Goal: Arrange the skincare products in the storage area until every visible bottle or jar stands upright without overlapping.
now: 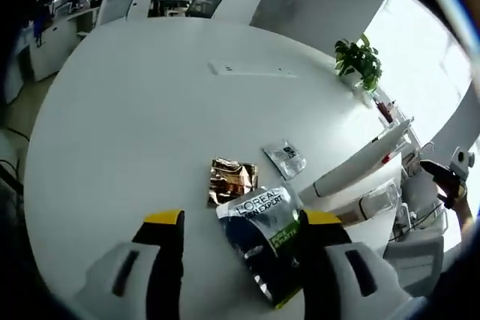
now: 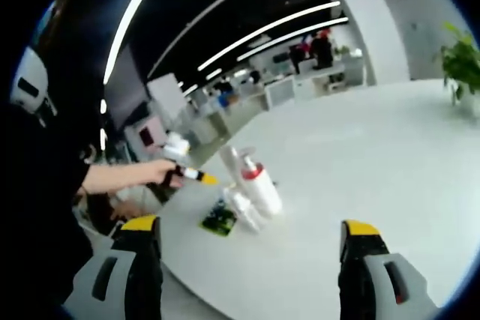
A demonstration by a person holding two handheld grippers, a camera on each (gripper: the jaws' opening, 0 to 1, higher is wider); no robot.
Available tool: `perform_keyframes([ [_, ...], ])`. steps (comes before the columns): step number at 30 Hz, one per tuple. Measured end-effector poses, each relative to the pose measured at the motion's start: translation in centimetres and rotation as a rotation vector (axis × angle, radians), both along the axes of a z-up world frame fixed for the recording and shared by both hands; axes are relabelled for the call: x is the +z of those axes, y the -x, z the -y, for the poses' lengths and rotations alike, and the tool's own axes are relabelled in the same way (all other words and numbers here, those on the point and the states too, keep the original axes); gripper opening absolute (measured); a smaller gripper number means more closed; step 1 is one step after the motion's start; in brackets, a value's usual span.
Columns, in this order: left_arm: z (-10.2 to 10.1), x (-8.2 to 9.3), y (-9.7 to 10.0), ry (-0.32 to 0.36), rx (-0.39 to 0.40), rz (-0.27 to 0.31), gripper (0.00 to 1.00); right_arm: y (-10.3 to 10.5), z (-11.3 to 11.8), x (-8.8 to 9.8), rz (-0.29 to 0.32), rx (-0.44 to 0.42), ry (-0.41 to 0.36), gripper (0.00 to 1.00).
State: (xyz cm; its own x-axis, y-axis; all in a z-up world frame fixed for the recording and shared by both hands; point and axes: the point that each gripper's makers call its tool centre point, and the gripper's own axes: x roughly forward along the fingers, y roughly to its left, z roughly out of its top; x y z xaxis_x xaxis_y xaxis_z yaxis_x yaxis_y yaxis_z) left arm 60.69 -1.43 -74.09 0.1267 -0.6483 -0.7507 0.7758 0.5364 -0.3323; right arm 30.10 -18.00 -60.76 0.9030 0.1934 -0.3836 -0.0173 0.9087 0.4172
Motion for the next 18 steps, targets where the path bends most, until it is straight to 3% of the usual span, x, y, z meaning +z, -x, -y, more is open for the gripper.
perform_keyframes([
  [18, 2.2, -3.9, -2.7, -0.062, -0.013, 0.019, 0.47, 0.1, 0.9, -1.5, -0.031, -0.026, -0.018, 0.99],
])
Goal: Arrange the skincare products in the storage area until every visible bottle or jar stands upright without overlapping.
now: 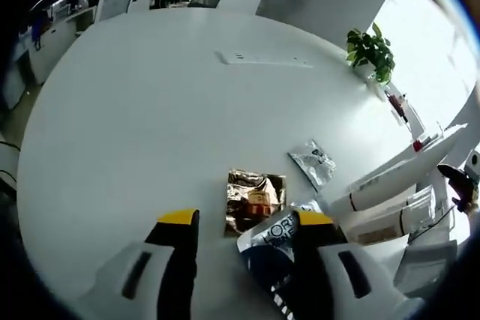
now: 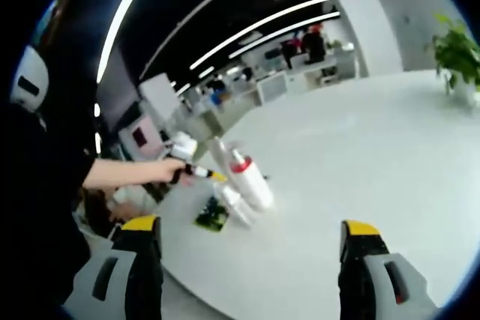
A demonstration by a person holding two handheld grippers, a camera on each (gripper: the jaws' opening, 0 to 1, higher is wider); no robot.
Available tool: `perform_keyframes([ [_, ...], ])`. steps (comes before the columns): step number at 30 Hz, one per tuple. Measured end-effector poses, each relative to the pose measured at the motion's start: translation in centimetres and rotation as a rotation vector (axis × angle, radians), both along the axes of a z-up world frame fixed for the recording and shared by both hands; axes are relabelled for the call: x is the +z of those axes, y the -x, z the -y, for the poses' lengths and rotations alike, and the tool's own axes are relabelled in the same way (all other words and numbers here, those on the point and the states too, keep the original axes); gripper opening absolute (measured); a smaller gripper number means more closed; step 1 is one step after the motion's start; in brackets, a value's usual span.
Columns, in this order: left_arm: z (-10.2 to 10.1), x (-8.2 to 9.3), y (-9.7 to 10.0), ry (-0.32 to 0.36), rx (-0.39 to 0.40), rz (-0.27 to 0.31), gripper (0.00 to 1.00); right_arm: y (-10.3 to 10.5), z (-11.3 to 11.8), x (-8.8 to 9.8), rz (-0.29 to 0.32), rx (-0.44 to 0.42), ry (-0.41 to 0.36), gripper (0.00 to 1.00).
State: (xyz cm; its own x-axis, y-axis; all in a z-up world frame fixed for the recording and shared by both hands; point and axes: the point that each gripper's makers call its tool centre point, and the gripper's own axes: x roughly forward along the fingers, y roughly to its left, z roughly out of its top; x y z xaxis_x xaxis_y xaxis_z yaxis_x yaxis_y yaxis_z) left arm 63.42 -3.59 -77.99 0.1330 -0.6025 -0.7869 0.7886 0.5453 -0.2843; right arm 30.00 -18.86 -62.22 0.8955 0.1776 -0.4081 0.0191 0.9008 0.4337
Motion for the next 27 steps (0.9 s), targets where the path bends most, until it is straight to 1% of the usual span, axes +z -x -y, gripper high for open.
perform_keyframes([
  [2, 0.2, -0.2, -0.2, -0.005, -0.001, 0.004, 0.46, -0.1, 0.1, 0.0, 0.000, -0.001, -0.002, 0.99],
  [7, 1.0, -0.1, -0.4, -0.001, -0.008, 0.019, 0.43, -0.1, 0.2, -0.2, 0.001, -0.007, -0.011, 0.99],
  [10, 1.0, -0.4, -0.5, -0.026, -0.022, 0.039, 0.41, -0.1, 0.3, -0.4, -0.003, -0.009, -0.013, 0.99],
  [13, 0.9, -0.3, 0.0, -0.063, -0.051, 0.067, 0.38, -0.2, 0.3, -0.5, -0.003, -0.011, -0.017, 0.99],
  [17, 0.6, -0.5, -0.5, -0.105, -0.074, 0.098, 0.34, -0.3, 0.4, -0.6, -0.005, -0.009, -0.018, 0.99],
  [20, 0.5, -0.6, -0.4, -0.135, -0.093, 0.130, 0.29, -0.4, 0.3, -0.6, -0.005, -0.009, -0.019, 0.99],
  [27, 0.6, -0.4, -0.6, -0.165, -0.132, 0.179, 0.28, -0.4, 0.3, -0.8, -0.010, -0.009, -0.020, 0.99],
])
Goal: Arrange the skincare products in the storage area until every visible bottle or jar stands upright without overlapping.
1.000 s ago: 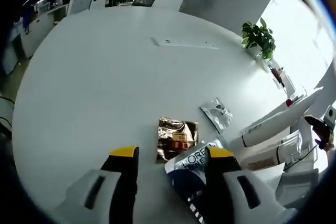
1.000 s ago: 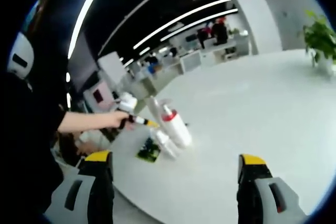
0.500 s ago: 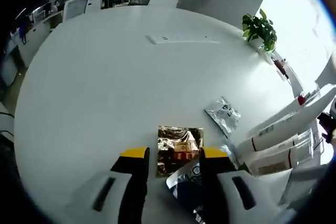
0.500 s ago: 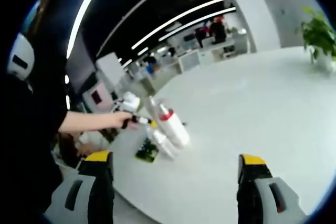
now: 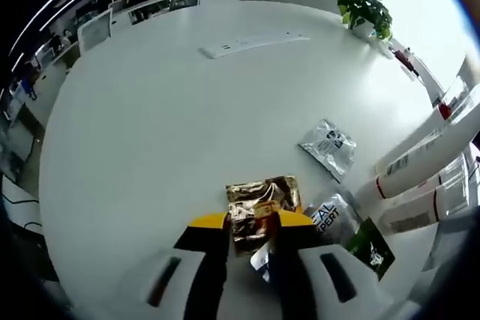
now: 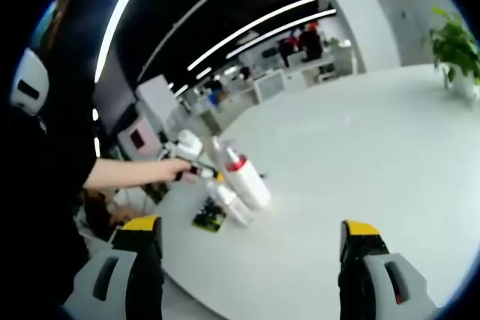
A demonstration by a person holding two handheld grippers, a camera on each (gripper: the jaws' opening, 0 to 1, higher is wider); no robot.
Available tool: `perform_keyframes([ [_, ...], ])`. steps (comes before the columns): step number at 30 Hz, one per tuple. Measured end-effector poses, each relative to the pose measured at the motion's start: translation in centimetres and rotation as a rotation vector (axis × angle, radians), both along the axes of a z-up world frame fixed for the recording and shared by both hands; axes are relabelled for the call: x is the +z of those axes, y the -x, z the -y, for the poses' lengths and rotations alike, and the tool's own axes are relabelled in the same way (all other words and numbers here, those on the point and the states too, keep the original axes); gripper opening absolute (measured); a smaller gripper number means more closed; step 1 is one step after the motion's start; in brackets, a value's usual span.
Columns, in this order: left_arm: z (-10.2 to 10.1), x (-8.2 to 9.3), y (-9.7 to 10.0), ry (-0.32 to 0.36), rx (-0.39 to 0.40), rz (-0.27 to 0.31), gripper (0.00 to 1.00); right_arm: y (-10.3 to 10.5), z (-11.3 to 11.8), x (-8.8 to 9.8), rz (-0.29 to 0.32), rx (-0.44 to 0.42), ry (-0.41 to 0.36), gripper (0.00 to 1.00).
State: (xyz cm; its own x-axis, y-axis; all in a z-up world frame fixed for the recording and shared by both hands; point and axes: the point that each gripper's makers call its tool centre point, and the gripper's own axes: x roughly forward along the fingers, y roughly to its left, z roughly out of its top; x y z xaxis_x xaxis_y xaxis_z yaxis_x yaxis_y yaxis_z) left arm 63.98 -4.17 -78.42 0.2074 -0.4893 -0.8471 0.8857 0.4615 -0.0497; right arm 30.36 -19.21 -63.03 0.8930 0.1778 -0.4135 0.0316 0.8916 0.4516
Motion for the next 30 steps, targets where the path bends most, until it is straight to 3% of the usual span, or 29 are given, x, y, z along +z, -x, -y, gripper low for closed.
perform_keyframes([
  [4, -0.3, 0.0, -0.7, -0.019, -0.026, 0.051, 0.18, -0.1, -0.1, -0.1, 0.000, -0.001, -0.004, 0.99],
  [7, -0.3, 0.0, -0.7, -0.019, -0.019, 0.035, 0.14, -0.1, -0.1, -0.1, -0.001, 0.001, -0.003, 0.99],
  [10, -0.3, 0.0, -1.1, -0.053, -0.117, 0.128, 0.07, -0.1, -0.1, -0.2, 0.000, -0.003, -0.007, 0.99],
  [14, 0.1, -0.2, -1.3, -0.071, -0.137, 0.154, 0.06, -0.2, -0.1, -0.2, 0.001, -0.005, -0.009, 0.99],
  [20, -0.1, 0.1, -1.8, -0.051, -0.070, 0.101, 0.05, -0.2, 0.1, 0.1, 0.006, -0.007, -0.005, 0.99],
  [22, 0.3, 0.4, -1.5, 0.002, -0.034, 0.060, 0.05, 0.0, 0.3, 0.2, 0.006, -0.009, -0.003, 0.99],
  [30, 0.0, 0.9, -2.4, 0.018, -0.029, 0.061, 0.05, 0.1, 0.5, 0.2, 0.015, -0.026, -0.014, 0.99],
])
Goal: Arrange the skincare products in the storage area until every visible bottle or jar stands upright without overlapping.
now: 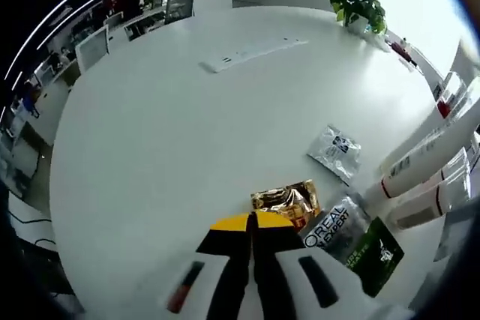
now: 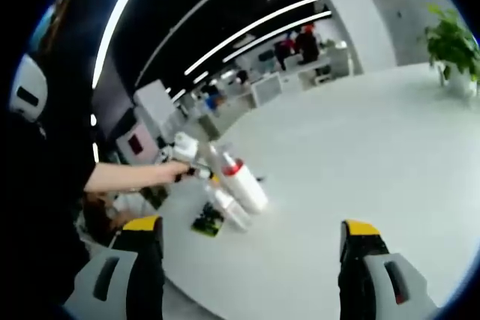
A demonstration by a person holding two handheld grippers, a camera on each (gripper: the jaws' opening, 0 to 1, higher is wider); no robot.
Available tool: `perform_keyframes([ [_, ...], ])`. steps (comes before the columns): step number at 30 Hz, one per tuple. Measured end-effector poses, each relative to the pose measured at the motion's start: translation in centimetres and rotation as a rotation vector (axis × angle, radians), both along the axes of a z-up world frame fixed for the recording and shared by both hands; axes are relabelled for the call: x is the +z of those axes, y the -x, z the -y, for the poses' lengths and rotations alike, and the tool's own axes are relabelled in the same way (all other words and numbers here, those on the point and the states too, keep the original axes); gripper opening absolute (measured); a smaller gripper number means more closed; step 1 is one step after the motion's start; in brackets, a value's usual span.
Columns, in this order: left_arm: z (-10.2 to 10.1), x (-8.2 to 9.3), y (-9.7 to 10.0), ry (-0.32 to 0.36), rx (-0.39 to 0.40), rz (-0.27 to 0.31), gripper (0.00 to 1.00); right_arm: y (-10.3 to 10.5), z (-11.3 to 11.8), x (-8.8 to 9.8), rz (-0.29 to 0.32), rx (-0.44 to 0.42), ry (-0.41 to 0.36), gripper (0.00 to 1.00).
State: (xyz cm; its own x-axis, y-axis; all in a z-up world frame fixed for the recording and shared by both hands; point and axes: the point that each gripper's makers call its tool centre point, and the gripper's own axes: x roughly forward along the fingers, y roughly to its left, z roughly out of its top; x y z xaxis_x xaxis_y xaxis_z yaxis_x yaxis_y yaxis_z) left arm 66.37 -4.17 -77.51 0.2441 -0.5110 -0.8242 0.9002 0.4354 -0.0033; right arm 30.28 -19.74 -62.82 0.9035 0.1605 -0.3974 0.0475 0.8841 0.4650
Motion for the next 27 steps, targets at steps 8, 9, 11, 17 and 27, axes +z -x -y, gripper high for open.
perform_keyframes([
  [8, 1.8, 0.5, 2.7, 0.020, 0.010, -0.035, 0.42, -0.3, -0.2, 0.0, 0.002, 0.006, -0.002, 0.99],
  [9, 2.4, 0.5, 3.3, 0.025, 0.010, -0.049, 0.48, -0.4, -0.2, 0.0, 0.002, 0.008, -0.003, 0.99],
  [11, 2.9, 0.5, 3.6, 0.014, 0.005, -0.030, 0.54, -0.4, -0.3, 0.0, -0.001, 0.014, 0.000, 0.99],
  [17, 3.0, -1.0, 3.4, -0.077, 0.044, -0.014, 0.57, -0.1, -0.2, 0.0, -0.006, 0.011, 0.001, 0.99],
  [27, 3.2, -1.2, 2.8, -0.092, 0.040, -0.009, 0.46, 0.0, 0.4, -0.3, -0.007, -0.014, -0.008, 0.99],
])
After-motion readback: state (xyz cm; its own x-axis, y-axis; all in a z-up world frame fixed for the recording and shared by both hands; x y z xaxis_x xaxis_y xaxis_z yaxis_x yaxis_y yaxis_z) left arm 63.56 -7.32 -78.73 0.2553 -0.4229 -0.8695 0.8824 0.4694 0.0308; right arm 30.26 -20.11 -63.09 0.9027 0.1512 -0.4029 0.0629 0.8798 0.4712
